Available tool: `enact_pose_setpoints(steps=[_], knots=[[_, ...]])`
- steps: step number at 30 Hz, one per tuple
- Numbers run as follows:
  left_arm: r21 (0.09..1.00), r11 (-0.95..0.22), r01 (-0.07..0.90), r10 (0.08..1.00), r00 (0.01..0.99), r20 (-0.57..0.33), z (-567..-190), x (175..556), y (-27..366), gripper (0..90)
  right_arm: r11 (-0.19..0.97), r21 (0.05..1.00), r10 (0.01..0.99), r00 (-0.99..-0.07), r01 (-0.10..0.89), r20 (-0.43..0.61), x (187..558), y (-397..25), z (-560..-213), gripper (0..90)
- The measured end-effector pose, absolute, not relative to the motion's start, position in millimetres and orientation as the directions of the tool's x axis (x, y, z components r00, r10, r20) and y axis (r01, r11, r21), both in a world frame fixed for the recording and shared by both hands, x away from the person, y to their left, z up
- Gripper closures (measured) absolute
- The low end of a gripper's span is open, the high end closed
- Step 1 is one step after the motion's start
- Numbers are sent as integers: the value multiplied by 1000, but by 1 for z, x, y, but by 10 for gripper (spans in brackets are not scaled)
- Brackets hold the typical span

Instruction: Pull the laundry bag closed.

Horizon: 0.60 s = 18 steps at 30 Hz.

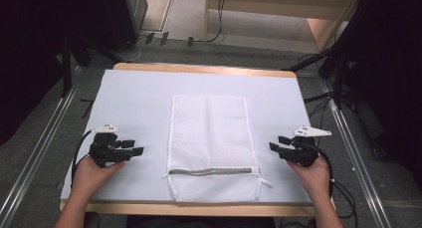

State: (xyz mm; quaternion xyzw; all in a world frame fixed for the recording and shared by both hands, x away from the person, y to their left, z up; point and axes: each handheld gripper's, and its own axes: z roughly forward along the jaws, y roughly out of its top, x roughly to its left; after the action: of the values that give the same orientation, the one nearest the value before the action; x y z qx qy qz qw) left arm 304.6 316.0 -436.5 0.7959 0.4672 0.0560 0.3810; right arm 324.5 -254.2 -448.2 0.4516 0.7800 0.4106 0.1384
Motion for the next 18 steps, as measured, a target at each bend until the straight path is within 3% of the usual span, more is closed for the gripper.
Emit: enact_pose_setpoints(steps=[6, 18], knots=[[661, -274, 699, 784, 560, -267, -437, 305, 315, 450, 212, 761, 799, -557, 613, 225, 318, -241, -438, 593], [657, -278, 701, 776, 567, -277, -436, 304, 314, 451, 298, 780, 720, -667, 550, 195, 308, -202, -422, 663]])
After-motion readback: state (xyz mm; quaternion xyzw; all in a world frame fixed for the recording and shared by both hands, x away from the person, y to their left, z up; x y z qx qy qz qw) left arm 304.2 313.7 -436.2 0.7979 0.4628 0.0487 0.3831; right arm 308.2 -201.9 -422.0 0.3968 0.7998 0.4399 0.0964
